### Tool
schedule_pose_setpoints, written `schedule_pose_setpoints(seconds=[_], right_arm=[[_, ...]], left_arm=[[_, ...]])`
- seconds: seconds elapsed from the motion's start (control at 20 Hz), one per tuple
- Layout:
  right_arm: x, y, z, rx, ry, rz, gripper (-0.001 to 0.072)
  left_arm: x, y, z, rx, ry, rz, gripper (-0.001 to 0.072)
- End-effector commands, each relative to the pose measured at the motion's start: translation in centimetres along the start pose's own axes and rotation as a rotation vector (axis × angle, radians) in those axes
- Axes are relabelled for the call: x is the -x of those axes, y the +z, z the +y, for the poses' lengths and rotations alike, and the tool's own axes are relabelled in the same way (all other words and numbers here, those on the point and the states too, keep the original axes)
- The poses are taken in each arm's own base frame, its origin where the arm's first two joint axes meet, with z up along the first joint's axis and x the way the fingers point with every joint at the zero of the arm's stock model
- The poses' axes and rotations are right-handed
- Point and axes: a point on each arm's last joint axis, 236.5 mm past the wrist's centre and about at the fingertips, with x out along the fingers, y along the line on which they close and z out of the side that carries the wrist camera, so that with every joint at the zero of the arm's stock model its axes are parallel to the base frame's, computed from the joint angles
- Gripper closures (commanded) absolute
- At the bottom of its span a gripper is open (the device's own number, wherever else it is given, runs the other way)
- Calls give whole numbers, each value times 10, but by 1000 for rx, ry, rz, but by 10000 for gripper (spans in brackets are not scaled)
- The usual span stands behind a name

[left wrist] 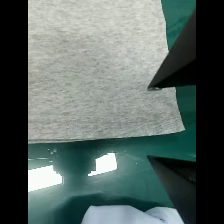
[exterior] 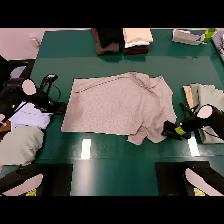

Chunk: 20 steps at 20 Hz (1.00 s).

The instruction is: Fold the shirts.

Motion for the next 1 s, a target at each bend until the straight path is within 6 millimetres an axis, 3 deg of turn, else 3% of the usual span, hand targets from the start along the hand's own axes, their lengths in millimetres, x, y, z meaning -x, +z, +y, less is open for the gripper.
schedule_pose_setpoints(seconds=[0.0,0.05,0.1,0.15,0.2,0.35,0.45,0.6,0.95], right_arm=[[-6,12,14,61,-18,-8,596],[-6,13,18,102,-38,-8,673],[-6,14,21,139,-61,-8,696],[-5,14,25,165,-75,-7,695],[-4,15,31,187,-78,-7,696],[-4,18,44,231,-80,-12,695],[-5,20,48,241,-82,-7,696],[-7,18,49,234,-75,4,695],[8,23,57,254,-45,-69,696]], left_arm=[[0,-7,0,1,0,29,209],[-1,-12,1,-1,2,46,208],[-4,-16,1,0,2,60,189],[-8,-22,2,2,2,78,81],[-15,-31,3,6,3,105,19],[-39,-66,7,25,7,196,18],[-52,-78,6,54,1,208,19],[-60,-73,-4,86,-48,170,67],[-62,-69,-15,113,-90,154,69]])
